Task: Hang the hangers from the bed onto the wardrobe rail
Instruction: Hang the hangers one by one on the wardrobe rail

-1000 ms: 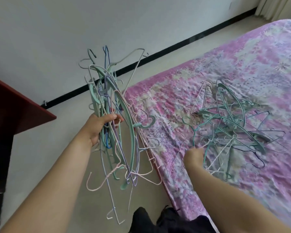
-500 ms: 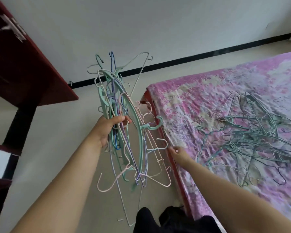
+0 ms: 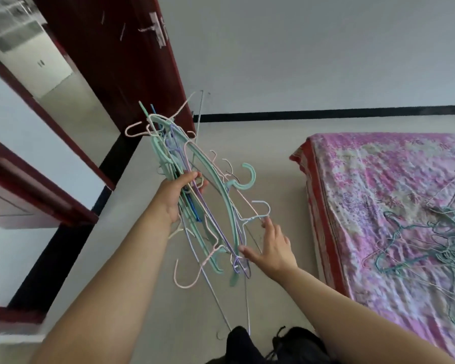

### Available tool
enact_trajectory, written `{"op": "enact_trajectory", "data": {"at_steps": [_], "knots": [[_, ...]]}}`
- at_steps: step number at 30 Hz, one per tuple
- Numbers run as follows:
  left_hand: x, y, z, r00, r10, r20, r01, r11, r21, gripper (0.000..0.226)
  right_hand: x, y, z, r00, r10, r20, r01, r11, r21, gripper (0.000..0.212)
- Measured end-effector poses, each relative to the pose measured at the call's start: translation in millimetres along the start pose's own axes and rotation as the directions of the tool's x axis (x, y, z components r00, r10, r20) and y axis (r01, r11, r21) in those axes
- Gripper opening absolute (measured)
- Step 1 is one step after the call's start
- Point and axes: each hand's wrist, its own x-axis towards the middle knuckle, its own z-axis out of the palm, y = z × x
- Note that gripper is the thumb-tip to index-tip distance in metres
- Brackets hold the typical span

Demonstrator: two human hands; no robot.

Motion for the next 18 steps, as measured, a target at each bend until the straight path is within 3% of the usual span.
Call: {"op": "enact_trajectory", "data": {"at_steps": [4, 13, 15, 17, 18], "knots": [[-33.6, 4.8, -48.2, 0.996, 0.007, -0.093, -0.021, 0.988, -0.156, 0.008, -10.7, -36.7, 11.0, 0.998, -0.032, 0.057, 0.032, 0.999, -0.003, 0.109], [-115.4, -12.9, -99.4, 0.968, 0.088, -0.234, -0.140, 0.967, -0.213, 0.012, -26.8, -69.9, 8.5, 0.977, -0.194, 0.087, 0.188, 0.979, 0.078, 0.070], [-135.0, -21.2, -98.2, 0.954, 0.107, -0.280, -0.169, 0.963, -0.209, 0.012, -28.0, -72.8, 6.8, 0.977, -0.207, -0.059, 0.212, 0.972, 0.102, 0.054], [-150.9, -32.4, -95.1, 0.944, 0.103, -0.313, -0.183, 0.954, -0.236, 0.011, -35.2, -85.5, -1.2, 0.929, -0.275, -0.246, 0.304, 0.949, 0.087, 0.046], [-158.6, -38.7, -92.6, 0.940, 0.098, -0.327, -0.186, 0.950, -0.252, 0.011, -41.0, -94.5, -7.0, 0.901, -0.357, -0.247, 0.381, 0.923, 0.056, 0.046]]}}
